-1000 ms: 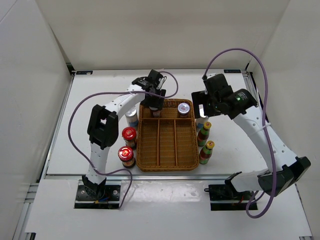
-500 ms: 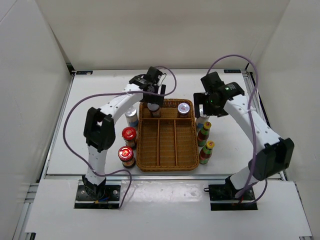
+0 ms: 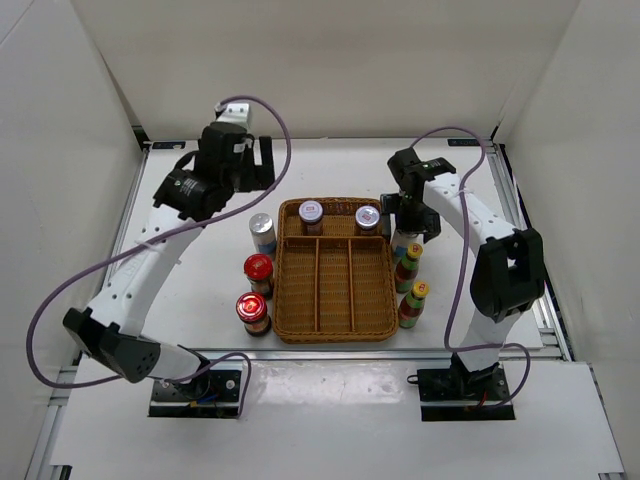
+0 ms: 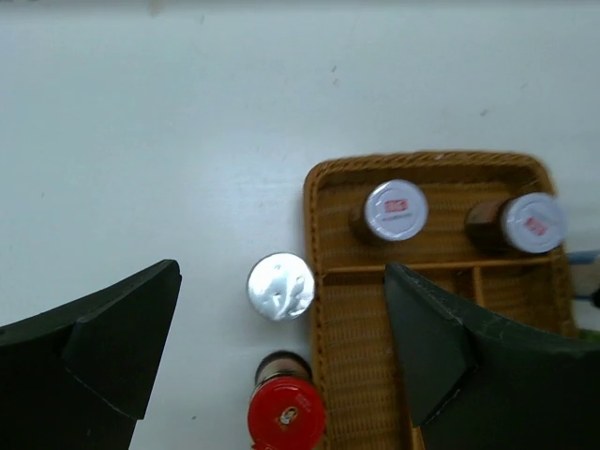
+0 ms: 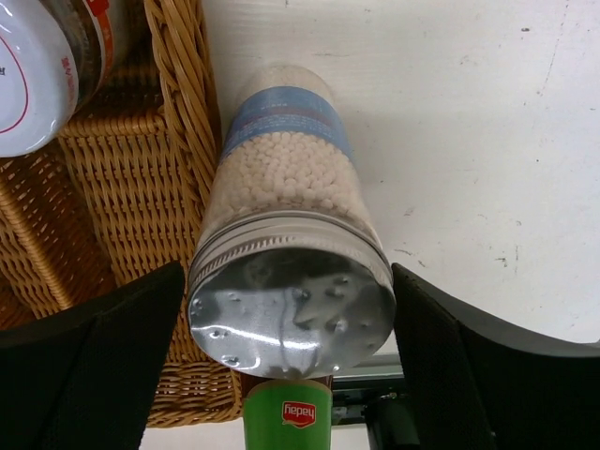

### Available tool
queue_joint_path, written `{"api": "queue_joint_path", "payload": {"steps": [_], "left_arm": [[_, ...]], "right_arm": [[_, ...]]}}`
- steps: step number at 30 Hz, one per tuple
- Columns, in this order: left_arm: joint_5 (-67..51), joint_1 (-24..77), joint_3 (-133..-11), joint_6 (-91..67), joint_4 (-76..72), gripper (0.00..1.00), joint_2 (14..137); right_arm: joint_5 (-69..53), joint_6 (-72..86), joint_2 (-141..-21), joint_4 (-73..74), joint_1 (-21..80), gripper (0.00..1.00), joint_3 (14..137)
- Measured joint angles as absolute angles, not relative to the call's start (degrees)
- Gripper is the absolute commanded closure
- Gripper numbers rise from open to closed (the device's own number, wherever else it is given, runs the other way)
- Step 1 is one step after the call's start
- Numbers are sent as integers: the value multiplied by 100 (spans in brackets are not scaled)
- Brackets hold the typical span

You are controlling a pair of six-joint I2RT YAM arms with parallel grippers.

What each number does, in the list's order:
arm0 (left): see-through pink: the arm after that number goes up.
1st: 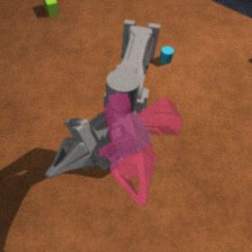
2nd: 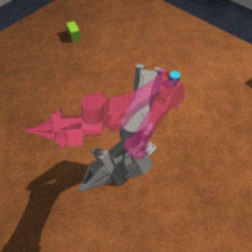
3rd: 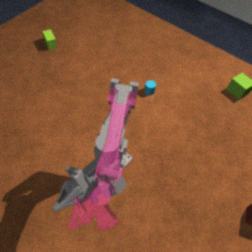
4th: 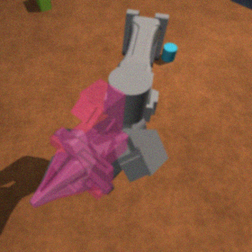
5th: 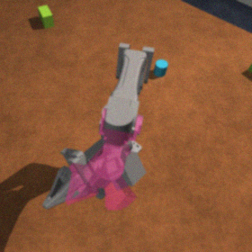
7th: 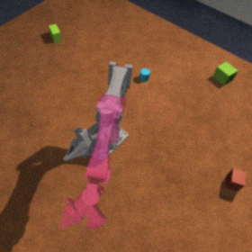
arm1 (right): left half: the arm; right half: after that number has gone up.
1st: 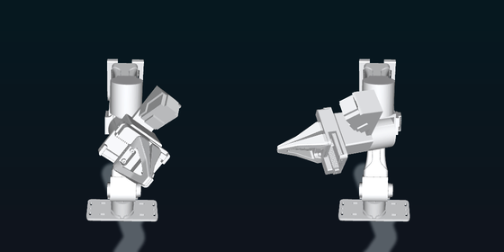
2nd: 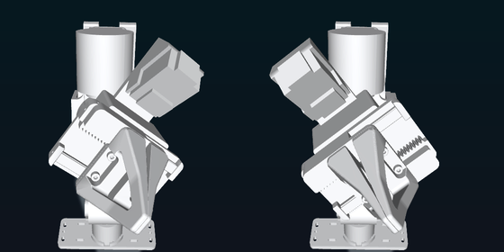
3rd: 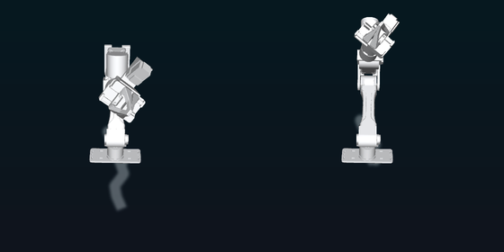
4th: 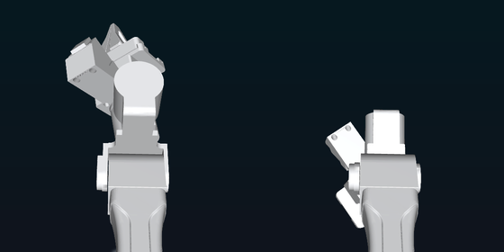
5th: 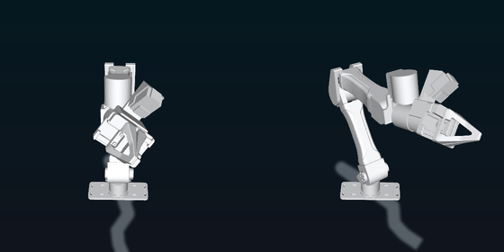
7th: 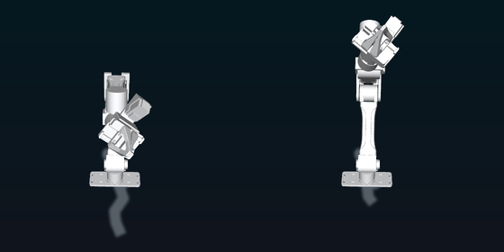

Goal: Organize the condiment bottles

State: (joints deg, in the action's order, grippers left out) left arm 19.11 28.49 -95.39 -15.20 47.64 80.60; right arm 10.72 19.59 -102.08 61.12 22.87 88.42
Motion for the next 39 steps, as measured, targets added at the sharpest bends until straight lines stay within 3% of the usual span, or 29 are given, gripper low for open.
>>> {"api": "queue_joint_path", "payload": {"steps": [10,14,18,21,29,39], "left_arm": [[1837,2593,-8499,-1599,5094,0,8370],[1813,2565,-8499,-1612,5085,0,8265],[1780,2565,-8479,-1660,5063,0,8180],[1747,2565,-8381,-1717,5059,0,8103],[1684,2565,-8211,-1850,5063,0,8020],[1643,2480,-8331,-1850,5170,0,8071]], "right_arm": [[1216,2045,-10269,6108,2283,69,8993],[1448,2036,-10269,6176,2283,80,9301],[1769,1997,-10156,6178,2355,81,9660],[2058,1855,-9771,6202,2582,87,9776],[1850,1605,-8691,6191,3664,94,9909],[1590,1621,-9028,5986,4244,99,8641]]}}
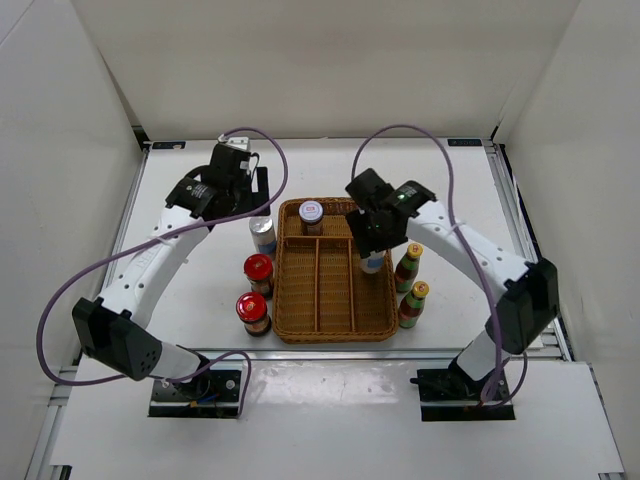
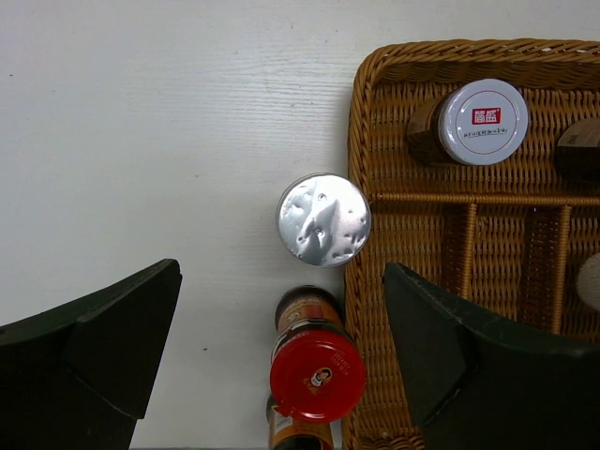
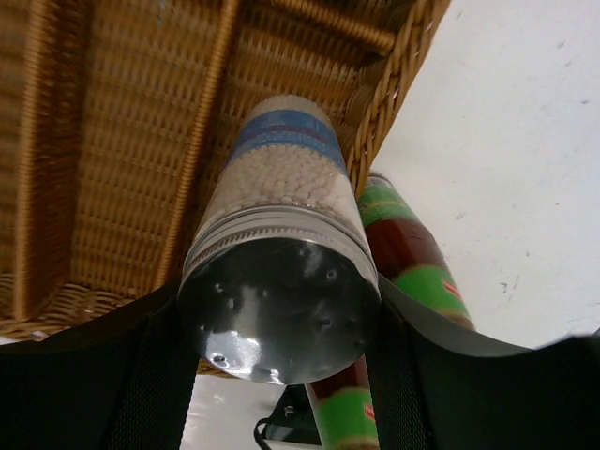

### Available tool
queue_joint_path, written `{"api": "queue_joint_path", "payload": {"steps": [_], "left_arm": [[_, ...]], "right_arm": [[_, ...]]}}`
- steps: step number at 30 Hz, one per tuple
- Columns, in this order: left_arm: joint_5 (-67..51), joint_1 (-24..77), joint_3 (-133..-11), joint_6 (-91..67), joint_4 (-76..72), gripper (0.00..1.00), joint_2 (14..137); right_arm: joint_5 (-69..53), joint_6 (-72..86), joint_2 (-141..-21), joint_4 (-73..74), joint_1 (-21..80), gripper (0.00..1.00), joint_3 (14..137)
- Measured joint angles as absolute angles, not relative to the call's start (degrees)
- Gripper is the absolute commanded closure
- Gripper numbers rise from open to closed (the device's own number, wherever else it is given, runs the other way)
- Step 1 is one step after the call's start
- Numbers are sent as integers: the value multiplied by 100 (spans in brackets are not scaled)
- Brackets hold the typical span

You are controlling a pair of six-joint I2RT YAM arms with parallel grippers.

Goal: Organize the condiment bottles

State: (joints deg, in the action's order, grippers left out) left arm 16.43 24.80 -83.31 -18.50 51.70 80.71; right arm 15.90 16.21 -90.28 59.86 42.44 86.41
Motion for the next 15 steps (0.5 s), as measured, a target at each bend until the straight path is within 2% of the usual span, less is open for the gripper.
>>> {"api": "queue_joint_path", "payload": {"steps": [3,4,9,10,12,13,14,15], "left_arm": [[1601,2456,-8409,-1868,5258,0,8090],[1586,2451,-8420,-1874,5275,0,8090],[1540,2405,-8427,-1894,5408,0,8084],[1540,2390,-8427,-1896,5422,0,8079],[1514,2370,-8427,-1896,5461,0,8066],[1483,2366,-8427,-1898,5478,0,8058],[1448,2355,-8425,-1898,5498,0,8053],[1398,2346,-8407,-1898,5502,0,8034]], "right_arm": [[1608,1656,-9292,5916,4320,99,8409],[1621,1667,-9343,5870,4338,97,8340],[1704,1772,-9491,5749,4425,59,8261],[1743,1800,-9515,5710,4445,44,8261],[1800,1890,-9564,5649,4473,23,8259],[1833,1946,-9574,5623,4477,6,8259],[1846,2034,-9574,5605,4482,0,8259],[1887,2091,-9574,5594,4482,0,8259]]}}
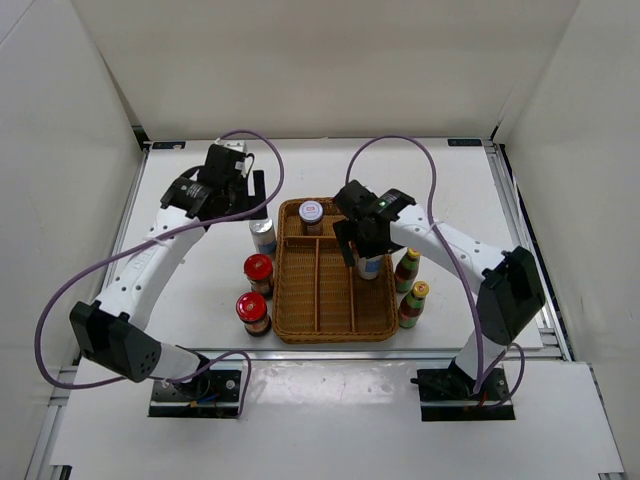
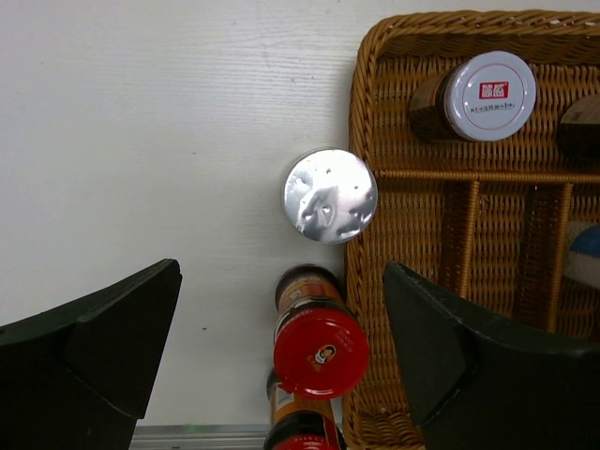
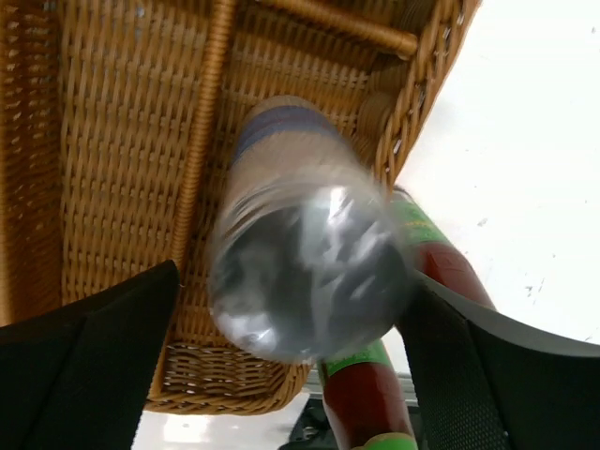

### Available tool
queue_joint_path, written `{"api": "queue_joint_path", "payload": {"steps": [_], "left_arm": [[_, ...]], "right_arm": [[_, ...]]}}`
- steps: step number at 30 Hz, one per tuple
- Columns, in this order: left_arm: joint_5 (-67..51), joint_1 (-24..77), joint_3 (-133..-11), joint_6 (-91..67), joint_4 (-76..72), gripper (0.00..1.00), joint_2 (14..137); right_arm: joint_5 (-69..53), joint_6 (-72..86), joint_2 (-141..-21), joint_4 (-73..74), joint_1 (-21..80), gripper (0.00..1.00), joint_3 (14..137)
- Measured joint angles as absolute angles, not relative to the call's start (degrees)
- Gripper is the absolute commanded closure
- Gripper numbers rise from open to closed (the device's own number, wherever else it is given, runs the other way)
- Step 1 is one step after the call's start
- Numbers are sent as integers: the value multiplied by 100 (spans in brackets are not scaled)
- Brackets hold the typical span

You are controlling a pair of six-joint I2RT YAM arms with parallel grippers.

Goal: Organize the condiment bottles

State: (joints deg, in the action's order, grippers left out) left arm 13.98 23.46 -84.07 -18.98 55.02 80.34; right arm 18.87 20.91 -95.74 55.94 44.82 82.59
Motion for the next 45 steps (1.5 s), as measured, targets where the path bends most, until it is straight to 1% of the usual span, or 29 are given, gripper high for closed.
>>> {"api": "queue_joint_path", "payload": {"steps": [6,8,11,15,19,24,26,27,30,31,33,35,41,45], "left_arm": [[1059,2342,-8235,-1894,5535,0,7966],[961,2342,-8167,-1894,5531,0,7983],[827,2342,-8101,-1894,5494,0,8075],[692,2342,-8062,-1916,5306,0,8420],[646,2342,-8058,-2003,5166,0,8986],[624,2344,-8060,-2104,5133,0,9529],[626,2349,-8064,-2143,5131,8,9581],[626,2349,-8086,-2158,5137,22,9588],[655,2353,-8241,-2185,5183,47,9598],[685,2364,-8300,-2178,5205,63,9598],[781,2414,-8477,-2182,5317,77,9596],[915,2482,-8742,-2161,5474,88,9555],[1181,2838,-10068,-2104,5953,88,9290],[810,3221,-10857,-2084,5916,88,8921]], "right_arm": [[1984,2401,-9518,5784,4477,0,8479],[1979,2443,-9474,5981,4484,0,8849],[1981,2467,-9369,6224,4512,0,9721],[2014,2373,-8853,6388,4541,0,10580],[2040,2231,-8315,6663,4541,0,11034],[2047,2154,-8101,7122,4541,0,11271],[2047,2132,-8031,7251,4541,0,11205],[2049,2119,-7970,7286,4541,0,11131],[2073,2075,-7756,7389,4541,0,10921],[2091,2069,-7697,7391,4541,0,10886],[2134,2045,-7570,7387,4541,0,10805],[2185,2034,-7470,7389,4541,0,10748],[2305,2032,-7194,7384,4541,0,10538],[2390,2060,-6967,7402,4541,0,10357]]}}
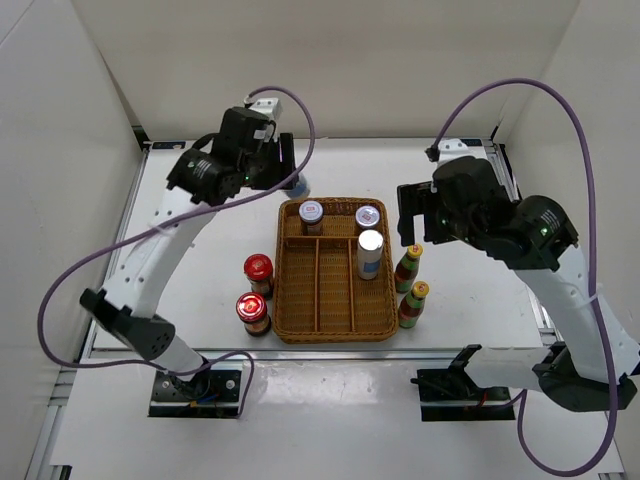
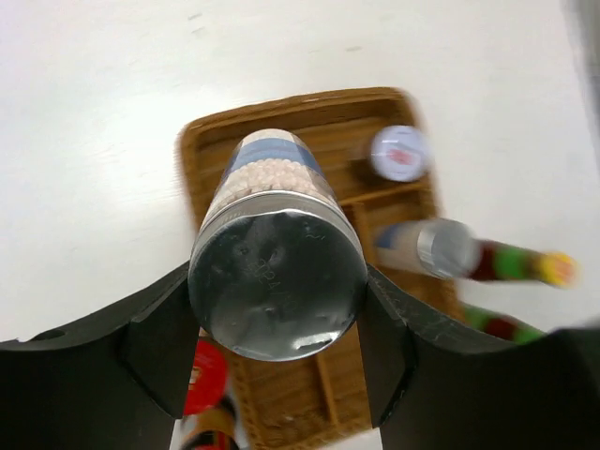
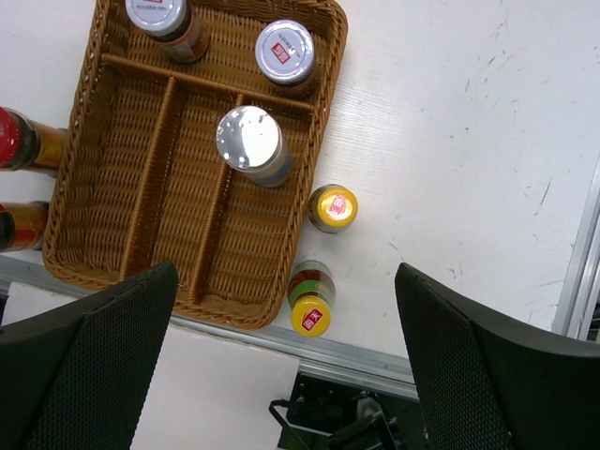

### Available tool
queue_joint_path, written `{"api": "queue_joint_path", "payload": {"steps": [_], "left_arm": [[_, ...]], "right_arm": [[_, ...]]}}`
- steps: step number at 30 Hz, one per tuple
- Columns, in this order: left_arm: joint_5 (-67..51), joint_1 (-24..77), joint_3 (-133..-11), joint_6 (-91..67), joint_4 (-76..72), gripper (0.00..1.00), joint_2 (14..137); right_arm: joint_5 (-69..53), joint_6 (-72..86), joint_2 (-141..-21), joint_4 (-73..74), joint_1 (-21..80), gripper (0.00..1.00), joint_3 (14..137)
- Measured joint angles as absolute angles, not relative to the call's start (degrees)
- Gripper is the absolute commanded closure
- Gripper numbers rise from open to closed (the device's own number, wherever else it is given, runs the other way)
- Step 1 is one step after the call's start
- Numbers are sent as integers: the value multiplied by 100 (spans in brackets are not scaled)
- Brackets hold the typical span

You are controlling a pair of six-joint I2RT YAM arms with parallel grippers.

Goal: Organize the condiment bottles

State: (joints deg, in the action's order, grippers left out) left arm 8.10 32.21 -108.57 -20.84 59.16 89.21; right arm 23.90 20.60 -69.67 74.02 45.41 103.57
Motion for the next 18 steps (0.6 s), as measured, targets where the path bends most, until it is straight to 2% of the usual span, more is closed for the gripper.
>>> {"api": "queue_joint_path", "payload": {"steps": [4,8,18], "left_arm": [[532,3824,-10936,-2097,5911,88,8484],[336,4665,-10488,-2204,5994,88,8167],[513,6412,-9756,-2467,5937,88,8377]], "right_arm": [[2412,2104,-6827,7400,4541,0,10304],[2410,2169,-6709,7395,4541,0,10221],[2418,2263,-6530,7402,4541,0,10031]]}}
